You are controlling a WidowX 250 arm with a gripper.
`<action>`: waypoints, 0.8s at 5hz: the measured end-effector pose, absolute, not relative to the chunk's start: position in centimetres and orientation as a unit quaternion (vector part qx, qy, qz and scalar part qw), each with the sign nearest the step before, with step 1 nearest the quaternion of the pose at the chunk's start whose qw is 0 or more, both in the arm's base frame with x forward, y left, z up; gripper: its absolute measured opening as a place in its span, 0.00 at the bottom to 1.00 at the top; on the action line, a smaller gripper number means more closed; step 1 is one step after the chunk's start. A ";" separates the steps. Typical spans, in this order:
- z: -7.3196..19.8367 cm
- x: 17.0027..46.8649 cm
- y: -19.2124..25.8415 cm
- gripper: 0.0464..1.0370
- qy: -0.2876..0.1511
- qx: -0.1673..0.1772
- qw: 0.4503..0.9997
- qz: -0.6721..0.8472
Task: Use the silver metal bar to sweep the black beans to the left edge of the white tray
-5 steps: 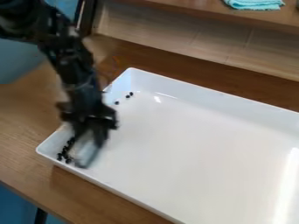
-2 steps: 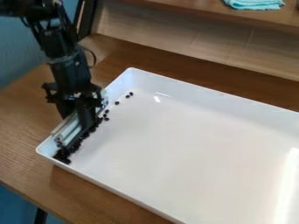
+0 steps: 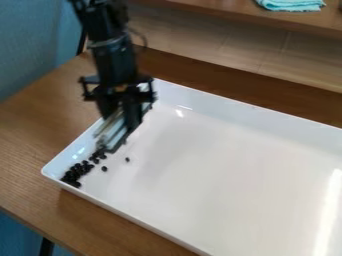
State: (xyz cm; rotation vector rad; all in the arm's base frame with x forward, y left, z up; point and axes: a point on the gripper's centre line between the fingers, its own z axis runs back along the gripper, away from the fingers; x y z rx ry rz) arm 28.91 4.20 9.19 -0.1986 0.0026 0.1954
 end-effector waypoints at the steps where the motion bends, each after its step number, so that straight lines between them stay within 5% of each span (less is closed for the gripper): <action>1: 10.1 29.7 0.0 0.35 0.010 -0.093 0.992 0.087; 4: 8.6 29.9 -12.0 0.35 -0.017 -0.040 0.998 0.034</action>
